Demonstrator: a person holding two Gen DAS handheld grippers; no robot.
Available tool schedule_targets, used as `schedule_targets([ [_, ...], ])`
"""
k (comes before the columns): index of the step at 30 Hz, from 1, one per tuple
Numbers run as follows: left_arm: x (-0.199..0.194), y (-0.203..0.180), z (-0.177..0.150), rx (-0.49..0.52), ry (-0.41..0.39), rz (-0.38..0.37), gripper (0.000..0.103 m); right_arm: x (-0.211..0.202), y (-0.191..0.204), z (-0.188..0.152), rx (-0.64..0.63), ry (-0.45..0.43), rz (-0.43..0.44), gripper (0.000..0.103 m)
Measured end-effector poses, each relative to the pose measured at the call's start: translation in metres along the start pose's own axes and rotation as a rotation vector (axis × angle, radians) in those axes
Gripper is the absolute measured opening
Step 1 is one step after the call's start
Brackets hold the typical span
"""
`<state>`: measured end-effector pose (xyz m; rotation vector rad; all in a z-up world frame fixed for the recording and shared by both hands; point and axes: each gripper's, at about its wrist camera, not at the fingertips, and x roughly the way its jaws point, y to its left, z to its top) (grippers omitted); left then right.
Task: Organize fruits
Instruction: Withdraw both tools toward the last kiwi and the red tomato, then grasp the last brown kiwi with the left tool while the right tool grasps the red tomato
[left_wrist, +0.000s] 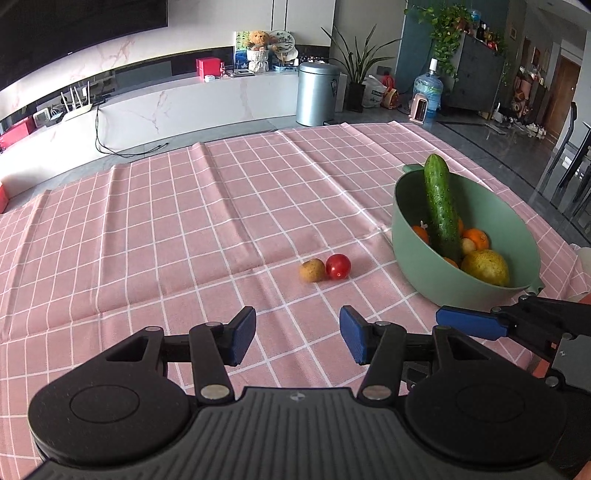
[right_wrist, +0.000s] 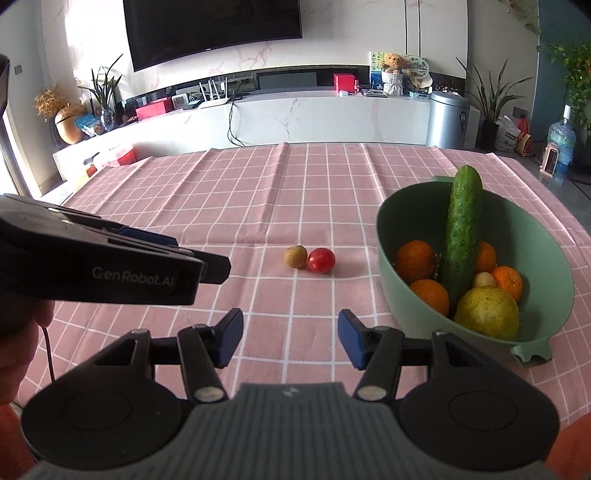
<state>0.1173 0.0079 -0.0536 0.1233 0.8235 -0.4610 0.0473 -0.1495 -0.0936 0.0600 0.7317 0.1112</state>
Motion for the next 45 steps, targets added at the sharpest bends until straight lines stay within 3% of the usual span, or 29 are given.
schedule_targets([
  [6, 0.017, 0.014, -0.003, -0.047, 0.006, -0.033, 0.051, 0.014, 0.008, -0.004, -0.037, -0.005, -0.053, 0.043],
  [10, 0.024, 0.021, -0.008, -0.088, 0.025, -0.046, 0.042, 0.022, 0.013, -0.005, -0.056, -0.005, -0.072, 0.03],
  [14, 0.035, 0.025, -0.011, -0.116, 0.05, -0.058, 0.036, 0.028, 0.014, -0.006, -0.043, -0.01, -0.095, 0.027],
  [20, 0.052, 0.03, -0.009, -0.158, 0.087, -0.166, 0.035, 0.043, 0.015, -0.007, -0.003, -0.017, -0.133, 0.025],
  [29, 0.081, 0.02, 0.012, -0.088, 0.052, -0.164, 0.035, 0.06, 0.003, -0.007, 0.14, -0.034, -0.172, 0.025],
  [34, 0.096, 0.024, 0.019, -0.114, 0.041, -0.172, 0.035, 0.065, -0.003, -0.011, 0.227, -0.043, -0.172, 0.026],
  [45, 0.108, 0.029, 0.023, -0.131, 0.036, -0.236, 0.031, 0.08, -0.003, -0.007, 0.264, -0.046, -0.142, 0.027],
])
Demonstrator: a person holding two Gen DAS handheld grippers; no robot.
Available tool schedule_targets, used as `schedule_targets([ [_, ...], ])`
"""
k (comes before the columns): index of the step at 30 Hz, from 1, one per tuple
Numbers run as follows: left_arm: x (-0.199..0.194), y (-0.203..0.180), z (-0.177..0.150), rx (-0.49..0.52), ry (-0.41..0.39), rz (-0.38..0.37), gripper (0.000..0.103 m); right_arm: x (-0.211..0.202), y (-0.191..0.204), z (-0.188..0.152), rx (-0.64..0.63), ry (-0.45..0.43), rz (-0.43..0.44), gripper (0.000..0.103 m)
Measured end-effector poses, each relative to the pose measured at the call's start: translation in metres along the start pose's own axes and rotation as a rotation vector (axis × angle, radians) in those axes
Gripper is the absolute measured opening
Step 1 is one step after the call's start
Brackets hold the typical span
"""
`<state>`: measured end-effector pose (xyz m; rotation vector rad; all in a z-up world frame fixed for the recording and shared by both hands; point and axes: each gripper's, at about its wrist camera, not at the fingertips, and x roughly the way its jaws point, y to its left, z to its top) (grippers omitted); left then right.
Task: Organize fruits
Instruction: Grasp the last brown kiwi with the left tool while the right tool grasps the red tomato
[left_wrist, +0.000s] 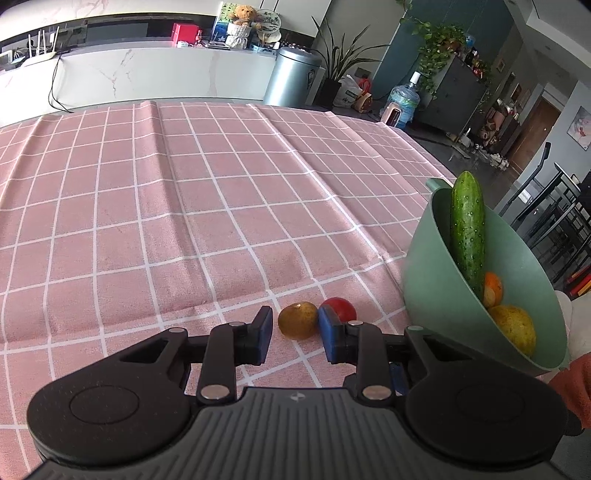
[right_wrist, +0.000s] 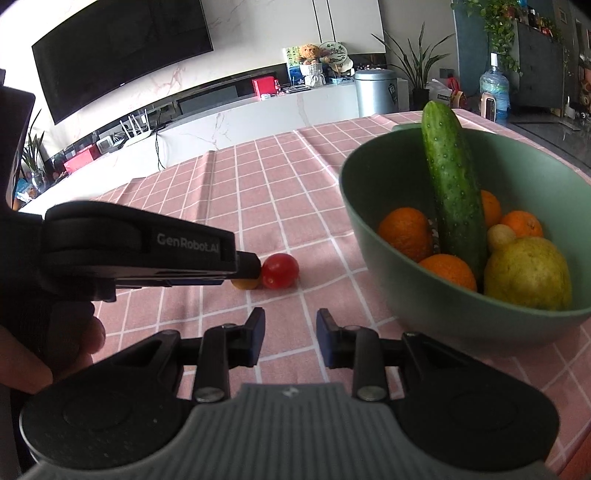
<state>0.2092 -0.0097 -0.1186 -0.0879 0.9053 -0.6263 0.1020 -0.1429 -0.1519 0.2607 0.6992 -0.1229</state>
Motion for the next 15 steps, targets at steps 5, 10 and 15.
schedule_targets([
  [5, 0.004, 0.002, -0.001, -0.034, 0.023, -0.042, 0.028, 0.006, 0.006, -0.001, -0.007, 0.006, -0.027, 0.026],
  [10, -0.004, 0.006, 0.001, -0.055, 0.001, 0.012, 0.027, 0.007, 0.013, -0.002, -0.021, -0.015, -0.059, 0.026],
  [15, -0.027, 0.024, 0.008, -0.12, -0.048, 0.102, 0.027, 0.008, 0.023, 0.003, 0.006, -0.055, -0.107, 0.027],
])
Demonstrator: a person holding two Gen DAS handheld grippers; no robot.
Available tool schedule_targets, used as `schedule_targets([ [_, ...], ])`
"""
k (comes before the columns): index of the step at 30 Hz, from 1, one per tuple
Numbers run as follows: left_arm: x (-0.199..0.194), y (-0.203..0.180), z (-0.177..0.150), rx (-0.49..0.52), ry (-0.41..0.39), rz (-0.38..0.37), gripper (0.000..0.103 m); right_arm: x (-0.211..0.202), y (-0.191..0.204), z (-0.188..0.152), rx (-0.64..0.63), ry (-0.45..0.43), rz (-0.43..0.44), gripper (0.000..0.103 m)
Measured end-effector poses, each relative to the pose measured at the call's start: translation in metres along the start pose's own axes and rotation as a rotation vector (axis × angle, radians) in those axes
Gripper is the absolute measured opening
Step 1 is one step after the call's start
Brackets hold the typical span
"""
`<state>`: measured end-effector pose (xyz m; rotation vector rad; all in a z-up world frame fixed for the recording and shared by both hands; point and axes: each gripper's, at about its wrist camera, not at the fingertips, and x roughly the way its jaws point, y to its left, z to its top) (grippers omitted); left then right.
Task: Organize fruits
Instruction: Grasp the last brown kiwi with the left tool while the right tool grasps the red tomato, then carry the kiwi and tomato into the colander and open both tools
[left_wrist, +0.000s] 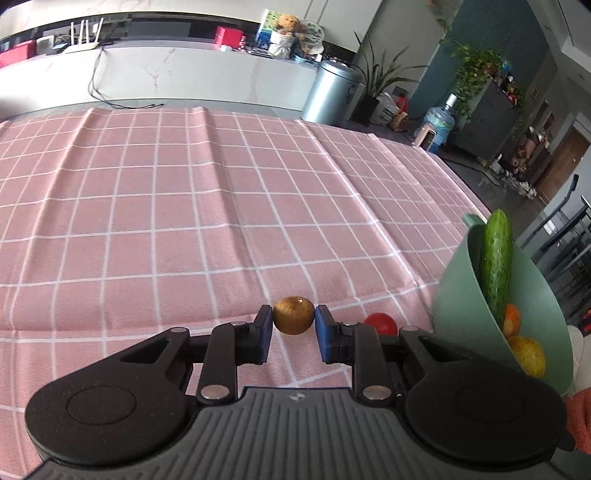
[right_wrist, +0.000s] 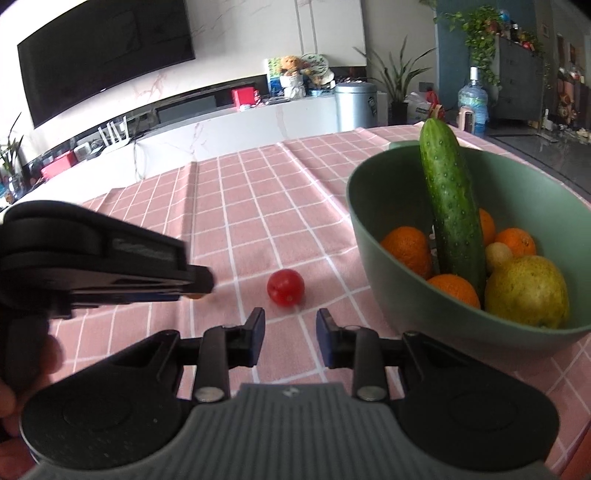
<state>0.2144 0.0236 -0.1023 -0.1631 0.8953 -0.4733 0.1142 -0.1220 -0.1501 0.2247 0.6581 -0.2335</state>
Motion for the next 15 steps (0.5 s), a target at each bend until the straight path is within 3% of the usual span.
schedule_targets([
  [7, -0.01, 0.021, 0.004, -0.082, -0.024, 0.051, 0.027, 0.015, 0.021, 0.007, 0.027, -0.029, -0.109, 0.027],
  [10, -0.01, 0.025, 0.004, -0.099, -0.023, 0.057, 0.027, 0.022, 0.027, 0.011, 0.044, -0.026, -0.159, 0.033],
  [15, -0.01, 0.029, 0.005, -0.133, -0.028, 0.05, 0.027, 0.032, 0.029, 0.018, 0.064, -0.009, -0.164, 0.032],
])
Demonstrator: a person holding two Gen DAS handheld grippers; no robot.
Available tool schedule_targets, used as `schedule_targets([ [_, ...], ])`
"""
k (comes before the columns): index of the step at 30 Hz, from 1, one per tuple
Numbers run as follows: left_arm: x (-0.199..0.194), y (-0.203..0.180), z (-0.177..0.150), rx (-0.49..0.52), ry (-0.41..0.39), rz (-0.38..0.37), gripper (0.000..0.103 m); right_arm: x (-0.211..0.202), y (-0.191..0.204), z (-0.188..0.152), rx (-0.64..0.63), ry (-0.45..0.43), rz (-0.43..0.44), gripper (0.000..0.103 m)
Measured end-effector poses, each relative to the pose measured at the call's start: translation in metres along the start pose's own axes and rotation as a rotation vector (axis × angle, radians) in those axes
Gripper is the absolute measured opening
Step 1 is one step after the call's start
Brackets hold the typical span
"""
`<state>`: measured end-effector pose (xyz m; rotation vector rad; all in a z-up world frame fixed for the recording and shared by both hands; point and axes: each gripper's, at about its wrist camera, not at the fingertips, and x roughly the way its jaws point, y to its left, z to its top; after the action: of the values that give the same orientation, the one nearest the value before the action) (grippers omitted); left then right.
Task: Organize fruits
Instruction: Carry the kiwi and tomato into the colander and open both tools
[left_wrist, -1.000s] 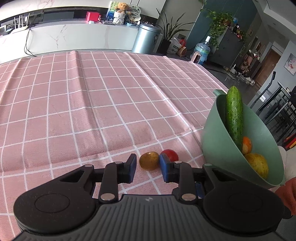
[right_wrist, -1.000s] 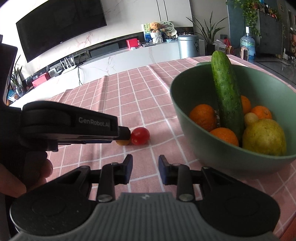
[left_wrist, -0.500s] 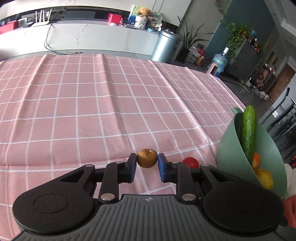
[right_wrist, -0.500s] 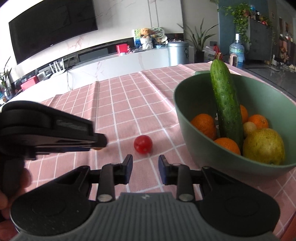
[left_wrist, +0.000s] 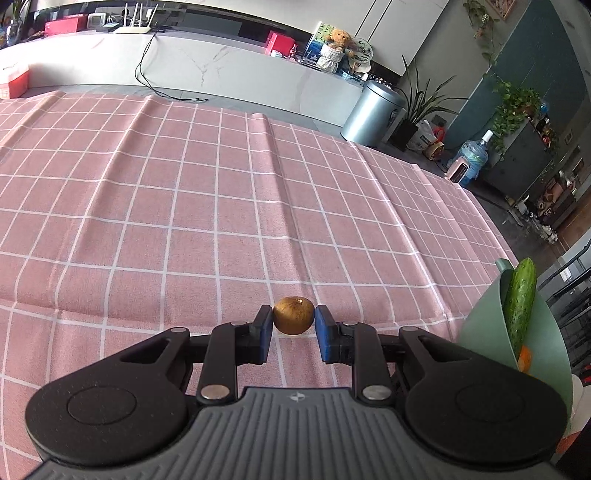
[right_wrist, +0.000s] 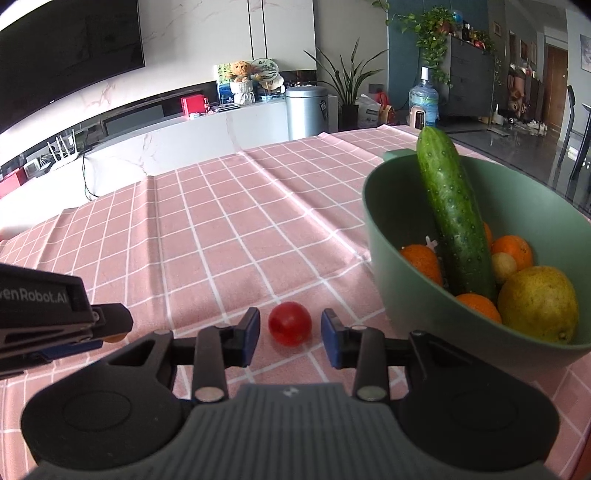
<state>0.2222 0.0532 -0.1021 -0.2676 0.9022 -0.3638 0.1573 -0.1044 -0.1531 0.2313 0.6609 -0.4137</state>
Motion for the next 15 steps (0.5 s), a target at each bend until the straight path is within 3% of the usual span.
schedule_targets([
  [3, 0.001, 0.001, 0.0, -0.008, 0.002, -0.002, 0.027, 0.001, 0.002, 0.0, -0.007, 0.014, -0.009, 0.022],
  [10, -0.005, -0.002, -0.005, -0.002, -0.001, 0.0, 0.027, -0.009, -0.003, 0.001, -0.019, 0.015, 0.029, 0.021],
  [15, -0.015, -0.015, -0.011, 0.037, 0.003, -0.007, 0.027, -0.037, -0.011, 0.006, -0.039, 0.028, 0.129, 0.021],
])
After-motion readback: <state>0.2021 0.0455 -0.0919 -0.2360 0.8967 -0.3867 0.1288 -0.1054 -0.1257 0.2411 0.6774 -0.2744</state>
